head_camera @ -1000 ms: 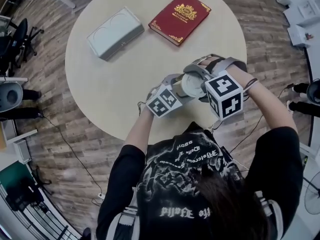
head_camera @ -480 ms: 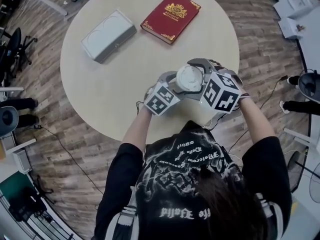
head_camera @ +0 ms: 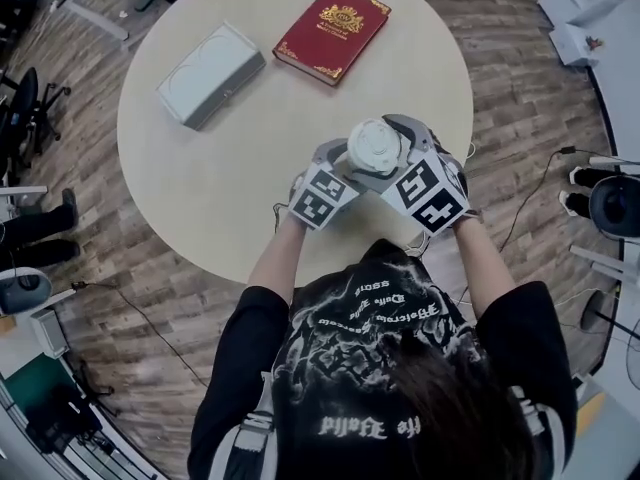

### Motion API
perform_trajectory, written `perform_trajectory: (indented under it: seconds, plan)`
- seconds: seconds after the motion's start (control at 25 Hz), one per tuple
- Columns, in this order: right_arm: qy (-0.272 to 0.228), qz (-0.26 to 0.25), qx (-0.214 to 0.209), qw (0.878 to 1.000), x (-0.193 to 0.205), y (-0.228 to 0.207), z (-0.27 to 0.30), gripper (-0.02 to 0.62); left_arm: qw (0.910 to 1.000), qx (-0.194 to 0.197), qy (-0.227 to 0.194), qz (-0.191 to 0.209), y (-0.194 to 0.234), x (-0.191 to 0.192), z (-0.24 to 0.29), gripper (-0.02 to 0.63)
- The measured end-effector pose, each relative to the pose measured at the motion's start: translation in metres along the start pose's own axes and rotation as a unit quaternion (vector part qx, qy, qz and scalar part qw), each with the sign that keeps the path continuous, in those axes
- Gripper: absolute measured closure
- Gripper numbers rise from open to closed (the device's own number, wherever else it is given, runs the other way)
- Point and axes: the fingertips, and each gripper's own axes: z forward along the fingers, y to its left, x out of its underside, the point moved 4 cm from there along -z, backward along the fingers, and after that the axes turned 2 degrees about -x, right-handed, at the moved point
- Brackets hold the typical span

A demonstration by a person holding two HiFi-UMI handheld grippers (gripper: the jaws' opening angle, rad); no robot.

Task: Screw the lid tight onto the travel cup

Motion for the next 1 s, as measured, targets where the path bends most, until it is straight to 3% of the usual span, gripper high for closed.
perform_trajectory:
  seconds: [0.12, 0.32, 0.52, 0.64, 0.8, 1.0]
  plan:
    - [-0.014, 0.013, 0.024, 1.0, -0.002, 0.001, -0.001, 0.15, 1.0, 0.001, -0.001, 0.006, 0.001, 0.0, 0.0, 0.238]
    - [-0.013, 0.01, 0.026, 1.0, 0.002, 0.006, -0.002, 0.146, 0.9998, 0.006, 0.003, 0.02, -0.002, 0.002, -0.001, 0.234]
    - [-0.079, 0.091, -0.006, 0.993, 0.0, 0.011, -0.014, 0.074, 0.9999, -0.004, 0.0, -0.013, -0.001, 0.007, 0.0, 0.221]
    - [-0.136, 0.134, -0.003, 0.982, 0.003, 0.008, -0.035, 0.071, 0.9998, -0.012, 0.013, -0.011, -0.004, 0.011, 0.0, 0.216]
    - [-0.232, 0.206, 0.022, 0.95, 0.01, 0.0, -0.074, 0.073, 0.9989, -0.015, 0.043, 0.013, -0.017, 0.022, -0.011, 0.21]
    - [-0.272, 0.216, 0.057, 0.936, 0.033, 0.005, -0.1, 0.118, 0.9991, -0.032, -0.002, -0.027, -0.029, 0.023, -0.036, 0.21]
